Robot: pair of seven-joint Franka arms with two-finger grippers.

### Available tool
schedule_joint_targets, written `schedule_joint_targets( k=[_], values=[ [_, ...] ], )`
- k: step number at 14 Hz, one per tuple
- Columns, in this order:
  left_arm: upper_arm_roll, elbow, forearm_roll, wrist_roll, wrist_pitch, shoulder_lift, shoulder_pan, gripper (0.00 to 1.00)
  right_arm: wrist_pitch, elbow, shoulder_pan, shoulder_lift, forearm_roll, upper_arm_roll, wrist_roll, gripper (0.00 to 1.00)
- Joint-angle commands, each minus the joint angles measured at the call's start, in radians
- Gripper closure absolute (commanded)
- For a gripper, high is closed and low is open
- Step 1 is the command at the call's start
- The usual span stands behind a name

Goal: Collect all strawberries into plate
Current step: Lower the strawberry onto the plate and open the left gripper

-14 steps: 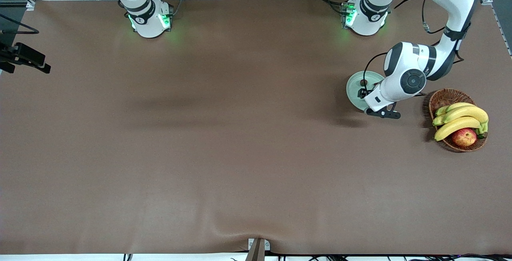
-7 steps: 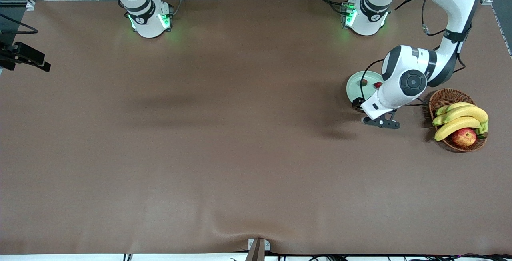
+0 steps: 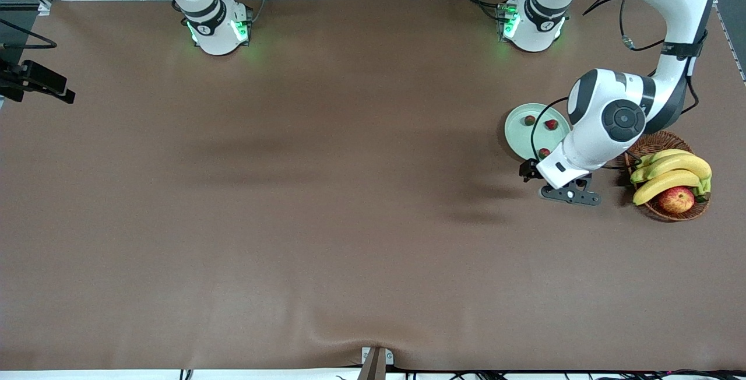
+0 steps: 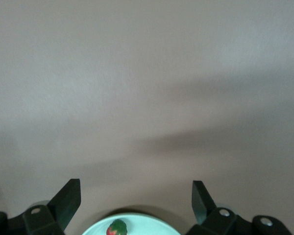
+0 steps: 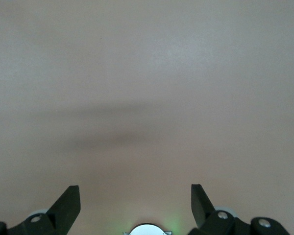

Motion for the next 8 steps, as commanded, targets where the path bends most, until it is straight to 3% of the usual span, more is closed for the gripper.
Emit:
schedule_joint_targets(
  k=[1,8],
  values=[
    [0.002,0.062,0.022,-0.002,-0.023,0.029,-0.006,0.00,-0.012,0.015,-0.006,-0.004,0.005,0.007,0.016,0.00],
    [0.011,0.195,0.030,0.009,-0.146,0.034,-0.011,0.00,-0.012,0.015,-0.005,-0.004,0.004,0.008,0.003,0.00]
  ],
)
